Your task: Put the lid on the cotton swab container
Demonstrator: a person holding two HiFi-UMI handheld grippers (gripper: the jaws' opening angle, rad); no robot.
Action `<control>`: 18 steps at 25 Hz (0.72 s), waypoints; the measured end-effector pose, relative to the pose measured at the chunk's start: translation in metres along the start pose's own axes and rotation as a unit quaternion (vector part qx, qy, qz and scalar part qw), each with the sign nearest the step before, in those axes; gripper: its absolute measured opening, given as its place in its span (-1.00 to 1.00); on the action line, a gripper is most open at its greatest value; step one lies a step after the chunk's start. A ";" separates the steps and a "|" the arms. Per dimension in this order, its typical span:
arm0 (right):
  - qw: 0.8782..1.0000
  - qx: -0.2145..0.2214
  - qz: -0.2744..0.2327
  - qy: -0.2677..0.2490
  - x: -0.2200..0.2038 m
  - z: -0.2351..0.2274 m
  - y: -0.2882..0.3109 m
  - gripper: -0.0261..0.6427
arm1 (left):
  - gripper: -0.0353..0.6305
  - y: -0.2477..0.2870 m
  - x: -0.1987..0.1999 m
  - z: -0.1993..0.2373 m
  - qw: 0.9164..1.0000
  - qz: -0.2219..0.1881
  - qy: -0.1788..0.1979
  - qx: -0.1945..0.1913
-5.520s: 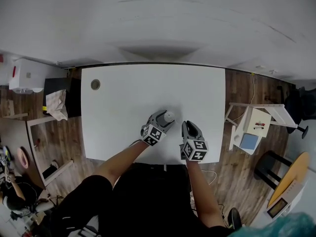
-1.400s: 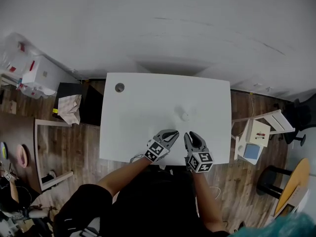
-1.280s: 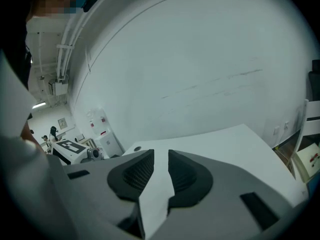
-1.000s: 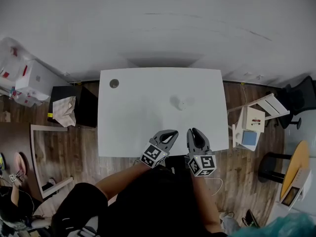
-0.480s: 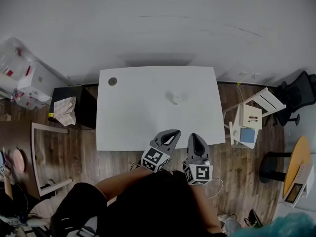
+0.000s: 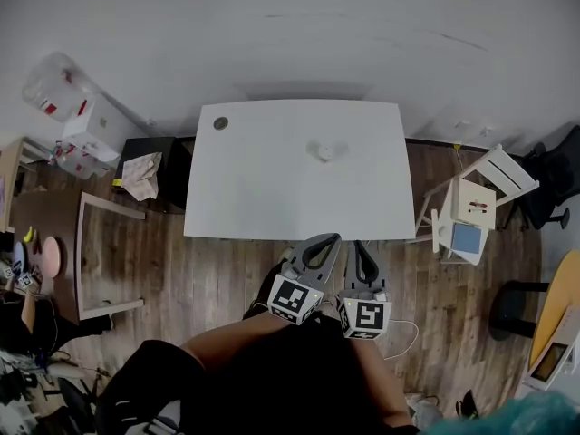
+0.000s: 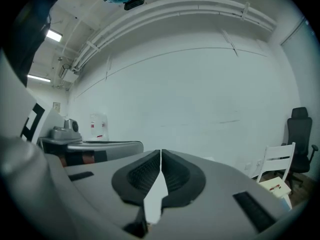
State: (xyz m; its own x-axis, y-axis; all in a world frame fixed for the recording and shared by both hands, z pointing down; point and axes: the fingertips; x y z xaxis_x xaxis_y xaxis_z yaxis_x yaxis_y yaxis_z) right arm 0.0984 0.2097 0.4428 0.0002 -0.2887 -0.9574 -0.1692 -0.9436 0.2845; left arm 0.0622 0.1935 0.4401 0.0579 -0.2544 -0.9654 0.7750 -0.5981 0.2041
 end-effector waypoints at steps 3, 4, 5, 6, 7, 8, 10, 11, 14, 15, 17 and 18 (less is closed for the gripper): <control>1.000 0.007 -0.002 -0.008 -0.008 -0.002 -0.023 -0.82 | -0.85 -0.012 -0.006 -0.025 1.000 -0.001 0.017 0.015; 1.000 0.008 -0.002 -0.008 -0.010 -0.003 -0.029 -0.82 | -0.85 -0.015 -0.008 -0.031 1.000 0.000 0.020 0.019; 1.000 0.009 -0.003 -0.006 -0.013 -0.004 -0.034 -0.82 | -0.85 -0.018 -0.010 -0.036 0.999 -0.001 0.022 0.023; 1.000 0.010 -0.004 -0.005 -0.015 -0.005 -0.040 -0.82 | -0.85 -0.021 -0.011 -0.041 0.999 -0.002 0.022 0.028; 1.000 0.013 -0.006 -0.004 -0.017 -0.004 -0.045 -0.82 | -0.85 -0.024 -0.012 -0.044 0.999 -0.004 0.021 0.033; 1.000 0.017 -0.008 -0.004 -0.018 -0.003 -0.049 -0.82 | -0.85 -0.027 -0.014 -0.048 0.999 -0.008 0.019 0.038; 1.000 0.025 -0.011 -0.006 -0.019 0.001 -0.056 -0.82 | -0.85 -0.032 -0.015 -0.053 0.999 -0.011 0.019 0.047; 0.999 0.029 -0.012 -0.008 -0.019 0.003 -0.058 -0.82 | -0.85 -0.034 -0.016 -0.055 0.999 -0.012 0.019 0.050; 0.999 0.038 -0.012 -0.007 -0.022 0.009 -0.063 -0.82 | -0.85 -0.038 -0.019 -0.059 0.998 -0.013 0.017 0.053; 0.999 0.040 -0.010 -0.004 -0.024 0.010 -0.064 -0.82 | -0.85 -0.039 -0.021 -0.060 0.998 -0.013 0.016 0.052; 0.999 0.043 -0.007 -0.002 -0.026 0.011 -0.066 -0.82 | -0.85 -0.040 -0.023 -0.062 0.999 -0.010 0.015 0.052; 0.999 0.044 -0.006 -0.001 -0.027 0.011 -0.067 -0.82 | -0.85 -0.040 -0.024 -0.063 0.999 -0.008 0.016 0.051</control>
State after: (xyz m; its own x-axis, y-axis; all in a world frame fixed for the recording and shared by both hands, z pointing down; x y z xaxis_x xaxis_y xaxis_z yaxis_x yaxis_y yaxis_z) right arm 0.0990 0.2827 0.4487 0.0007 -0.2763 -0.9611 -0.2548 -0.9294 0.2670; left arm 0.0693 0.2715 0.4446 0.0672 -0.2212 -0.9729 0.7073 -0.6771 0.2028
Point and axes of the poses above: the fingertips, and each gripper's own axes: y forward along the fingers, z to its left, x out of its top, and after that the axes turned 6 degrees about z, right-handed
